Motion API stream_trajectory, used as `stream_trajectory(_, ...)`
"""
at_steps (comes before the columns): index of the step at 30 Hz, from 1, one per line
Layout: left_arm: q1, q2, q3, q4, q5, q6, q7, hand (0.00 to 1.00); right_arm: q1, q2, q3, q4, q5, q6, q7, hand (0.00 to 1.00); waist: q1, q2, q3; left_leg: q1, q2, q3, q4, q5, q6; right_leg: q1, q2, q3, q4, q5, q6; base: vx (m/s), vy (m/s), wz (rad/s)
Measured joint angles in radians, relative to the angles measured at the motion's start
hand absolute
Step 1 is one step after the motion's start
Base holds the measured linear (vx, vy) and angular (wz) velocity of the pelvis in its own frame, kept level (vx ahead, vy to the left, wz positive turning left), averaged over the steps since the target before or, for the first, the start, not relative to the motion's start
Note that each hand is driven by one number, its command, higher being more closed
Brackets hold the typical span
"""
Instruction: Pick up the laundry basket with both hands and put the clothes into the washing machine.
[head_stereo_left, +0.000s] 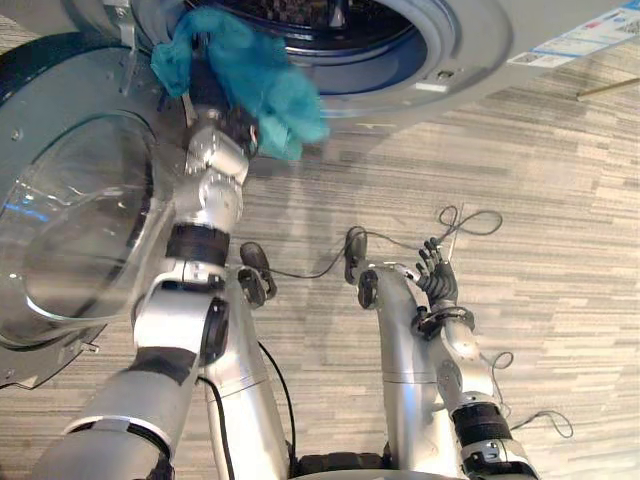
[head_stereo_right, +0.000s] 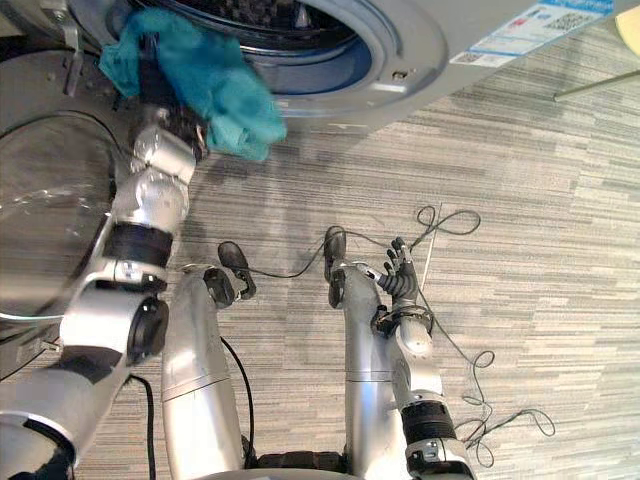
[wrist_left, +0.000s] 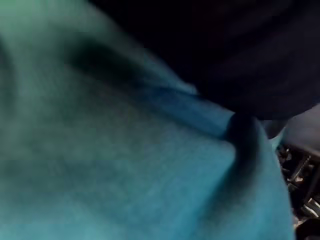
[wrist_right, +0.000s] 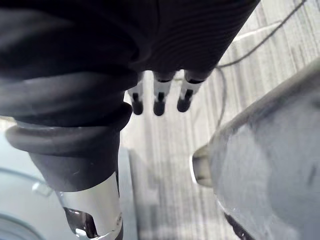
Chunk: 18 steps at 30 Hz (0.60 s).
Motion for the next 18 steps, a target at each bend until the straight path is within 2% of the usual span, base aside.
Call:
stream_trajectory(2, -0.101, 0.031, -0.041, 0.001, -0.041, -0.012, -0.003, 1.00, 0.027, -0.005, -0.003, 0.009, 0.008, 0.005, 0.001, 0.00, -0.009, 0.000, 0.000, -0.020, 0.003, 0.010, 0.000, 0.005, 0.010, -0.017, 0.002, 0.010, -0.018, 0.022, 0.004, -0.05, 0.078, -0.23)
stream_trajectory(6, -0.274, 0.070, -0.078, 0.001, -0.064, -0.083, -0.008, 1.00, 0.065, 0.001, -0.010, -0.006, 0.058, 0.004, 0.016, 0.00, -0.033, 0.000, 0.000, -0.016, 0.012, 0.037, 0.000, 0.007, 0.025, -0.018, 0.014, 0.030, -0.047, 0.051, 0.016, -0.02, 0.067, -0.21)
stream_trajectory(11, -0.283, 0.066, -0.151, 0.013, -0.064, -0.082, -0.009, 1.00, 0.068, -0.003, 0.000, -0.011, 0.060, 0.006, 0.017, 0.00, -0.037, 0.000, 0.000, 0.000, 0.015, 0.060, -0.008, 0.004, 0.031, -0.012, 0.019, 0.048, -0.061, 0.059, 0.022, 0.00, 0.036, -0.07)
stream_trajectory(18, -0.362, 0.117, -0.187, 0.058, -0.056, -0.081, -0.006, 1.00, 0.109, -0.002, -0.001, -0.041, 0.068, 0.008, 0.015, 0.00, -0.033, 0.000, 0.000, 0.008, 0.060, 0.108, -0.015, -0.006, 0.046, -0.007, 0.054, 0.088, -0.134, 0.110, 0.041, 0.00, 0.048, -0.28)
